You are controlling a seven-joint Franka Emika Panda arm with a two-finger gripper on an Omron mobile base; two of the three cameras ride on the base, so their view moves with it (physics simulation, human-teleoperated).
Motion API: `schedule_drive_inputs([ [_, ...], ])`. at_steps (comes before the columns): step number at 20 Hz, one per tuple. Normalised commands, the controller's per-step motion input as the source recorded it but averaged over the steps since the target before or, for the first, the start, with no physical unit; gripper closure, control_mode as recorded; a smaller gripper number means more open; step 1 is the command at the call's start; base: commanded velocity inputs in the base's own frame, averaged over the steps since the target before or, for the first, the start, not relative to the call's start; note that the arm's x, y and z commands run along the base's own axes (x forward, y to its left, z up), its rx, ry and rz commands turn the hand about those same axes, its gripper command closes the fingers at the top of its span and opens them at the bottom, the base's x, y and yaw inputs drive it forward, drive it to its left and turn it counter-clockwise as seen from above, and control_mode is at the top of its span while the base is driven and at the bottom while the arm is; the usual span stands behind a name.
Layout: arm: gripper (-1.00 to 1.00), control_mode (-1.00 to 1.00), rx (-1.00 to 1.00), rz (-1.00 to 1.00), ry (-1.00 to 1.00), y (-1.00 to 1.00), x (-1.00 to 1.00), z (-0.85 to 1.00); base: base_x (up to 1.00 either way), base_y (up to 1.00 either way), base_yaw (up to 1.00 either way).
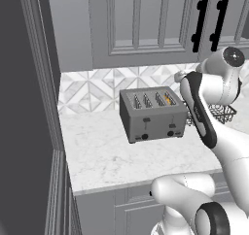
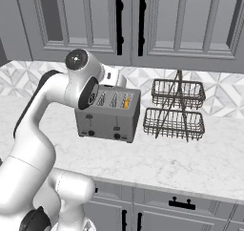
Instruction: Start the toaster. Once the lever pops up, take the bread to the plate on the dining counter.
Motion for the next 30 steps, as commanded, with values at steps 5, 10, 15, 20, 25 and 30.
schedule_drive_inputs([
  [5, -1.00, -1.00, 0.00, 0.00, 0.00, 0.00, 0.00, 0.00, 0.00, 0.00, 0.00],
  [10, -1.00, -1.00, 0.00, 0.00, 0.00, 0.00, 0.00, 0.00, 0.00, 0.00, 0.00],
  [15, -1.00, -1.00, 0.00, 0.00, 0.00, 0.00, 0.00, 0.00, 0.00, 0.00, 0.00],
  [20, -1.00, -1.00, 0.00, 0.00, 0.00, 0.00, 0.00, 0.00, 0.00, 0.00, 0.00],
  [25, -1.00, -1.00, 0.00, 0.00, 0.00, 0.00, 0.00, 0.00, 0.00, 0.00, 0.00],
  [30, -1.00, -1.00, 0.00, 0.00, 0.00, 0.00, 0.00, 0.00, 0.00, 0.00, 0.00],
])
